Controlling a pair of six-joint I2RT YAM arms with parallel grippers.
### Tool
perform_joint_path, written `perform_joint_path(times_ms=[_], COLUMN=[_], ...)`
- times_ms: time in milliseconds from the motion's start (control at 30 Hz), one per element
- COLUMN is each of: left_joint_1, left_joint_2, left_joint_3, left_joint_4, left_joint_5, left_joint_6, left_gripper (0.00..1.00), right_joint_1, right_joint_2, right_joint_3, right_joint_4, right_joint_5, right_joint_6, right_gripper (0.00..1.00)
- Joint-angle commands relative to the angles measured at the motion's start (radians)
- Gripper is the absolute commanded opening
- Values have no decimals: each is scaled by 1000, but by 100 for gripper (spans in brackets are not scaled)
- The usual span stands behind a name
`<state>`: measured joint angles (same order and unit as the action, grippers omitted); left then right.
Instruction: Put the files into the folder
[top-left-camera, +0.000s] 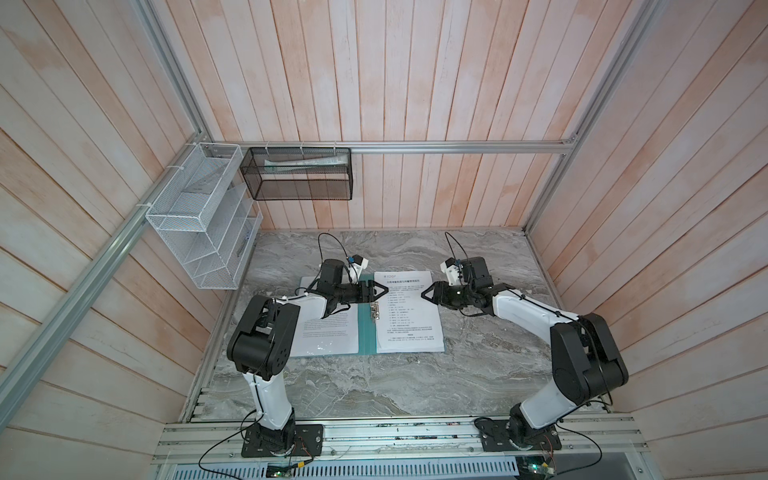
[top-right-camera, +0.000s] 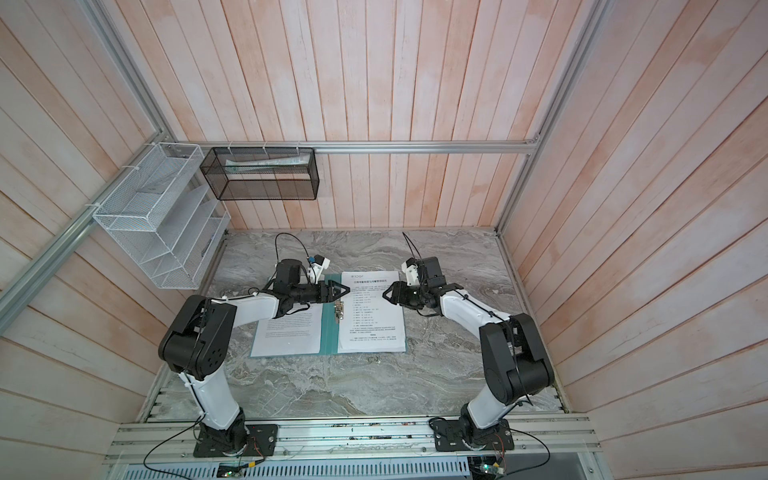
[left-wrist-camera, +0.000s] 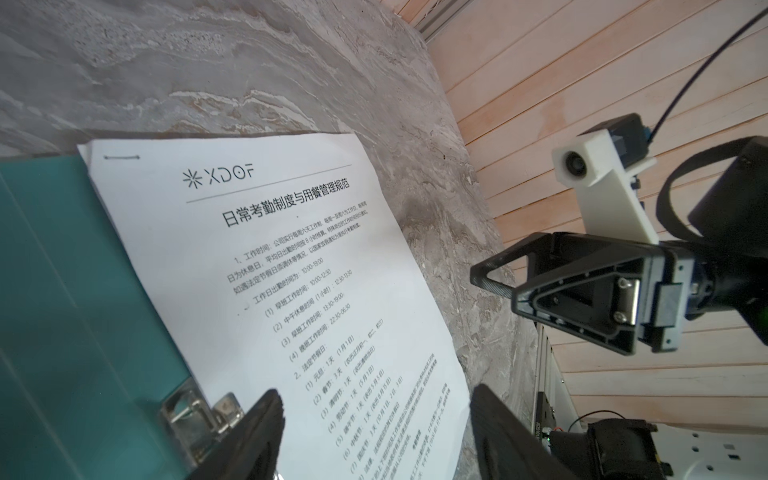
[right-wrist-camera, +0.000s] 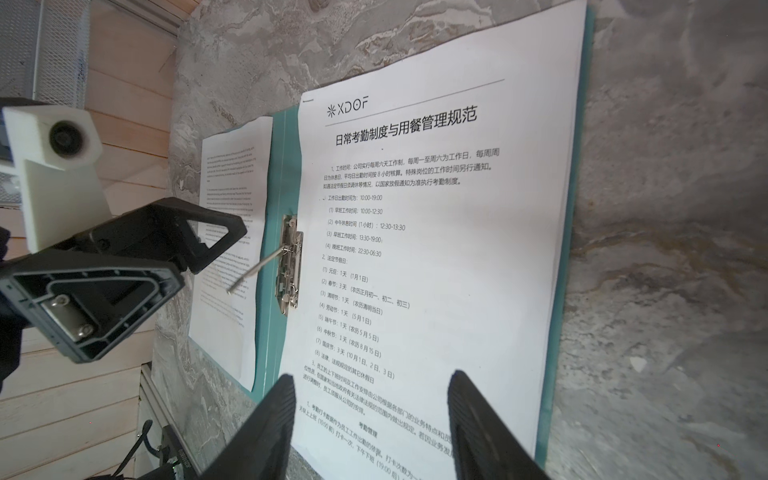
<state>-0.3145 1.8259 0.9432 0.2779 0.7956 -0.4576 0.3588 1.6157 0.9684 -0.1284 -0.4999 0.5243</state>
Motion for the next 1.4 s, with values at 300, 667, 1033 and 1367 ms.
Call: perform_joint_path(times_ms=[300,667,1033,1367], left_joint_1=[16,307,477,491], left_joint_2=[-333,-459,-554,-495], left_joint_3=[-147,-226,-371,-391], left_joint_4=[-177,-297,-321,-308], left_joint_5=[-269,-292,-421,-500], left_joint_6=[15,-28,-99,-82], left_gripper=[73,74,86,86], right_joint_1=[94,233,252,256], right_joint_2=[27,100,161,185], right_joint_3=[97,103,114,97], right_joint_4=[3,233,332,347], right_joint_5=[49,66,21,-26], right_joint_6=[107,362,458,445], right_gripper=[49,41,38,38])
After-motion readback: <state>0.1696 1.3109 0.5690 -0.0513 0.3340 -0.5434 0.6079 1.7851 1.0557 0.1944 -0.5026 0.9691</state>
